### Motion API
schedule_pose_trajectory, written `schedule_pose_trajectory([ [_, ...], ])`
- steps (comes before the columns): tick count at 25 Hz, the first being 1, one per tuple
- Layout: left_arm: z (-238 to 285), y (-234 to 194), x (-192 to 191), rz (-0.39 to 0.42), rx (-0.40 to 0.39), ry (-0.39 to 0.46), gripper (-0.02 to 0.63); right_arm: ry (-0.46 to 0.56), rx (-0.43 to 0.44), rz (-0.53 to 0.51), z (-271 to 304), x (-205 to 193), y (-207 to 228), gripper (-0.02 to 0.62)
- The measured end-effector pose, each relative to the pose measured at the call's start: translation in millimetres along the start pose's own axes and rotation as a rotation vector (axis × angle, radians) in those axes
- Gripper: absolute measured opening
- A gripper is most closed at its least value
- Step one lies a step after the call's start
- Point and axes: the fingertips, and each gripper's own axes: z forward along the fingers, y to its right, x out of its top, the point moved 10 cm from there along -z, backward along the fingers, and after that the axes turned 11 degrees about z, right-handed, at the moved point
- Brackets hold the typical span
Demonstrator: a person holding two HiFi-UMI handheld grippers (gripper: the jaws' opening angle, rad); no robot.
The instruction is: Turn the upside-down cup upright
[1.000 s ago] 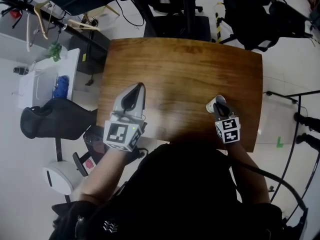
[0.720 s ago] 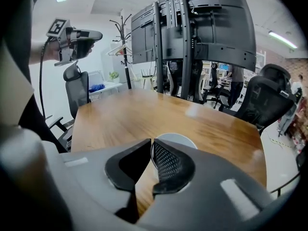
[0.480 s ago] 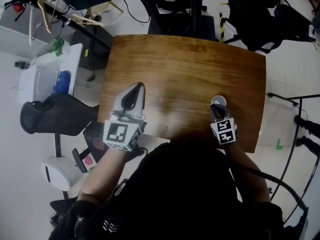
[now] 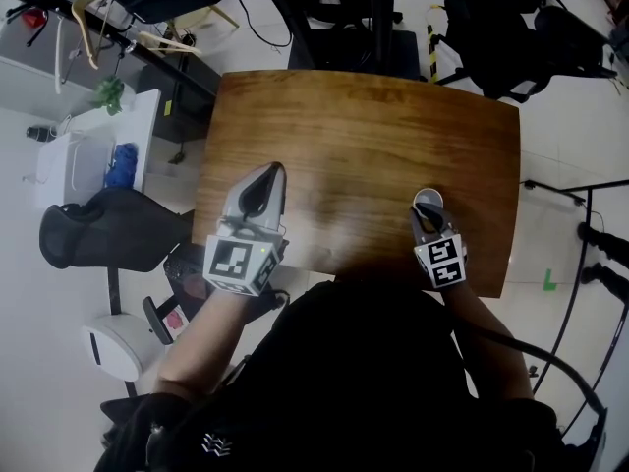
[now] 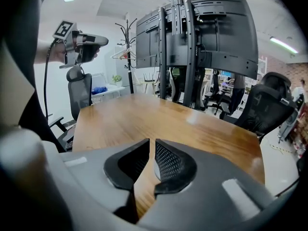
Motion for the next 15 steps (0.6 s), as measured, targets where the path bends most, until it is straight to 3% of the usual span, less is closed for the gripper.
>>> schedule_pose_trajectory([
  [7, 21, 18, -1, -0.016, -0.079, 0.024, 0.0, 0.137, -0.077, 0.007, -40, 5, 17, 0.002],
  [11, 43, 38, -24, 0.003, -0.073, -0.004, 0.0, 0.124, -0.141, 0.016, -51, -4, 26, 0.002],
  [15, 59, 51, -35, -0.029, -0.079, -0.034, 0.0, 0.127, -0.176, 0.005, -58, -8, 28, 0.002],
])
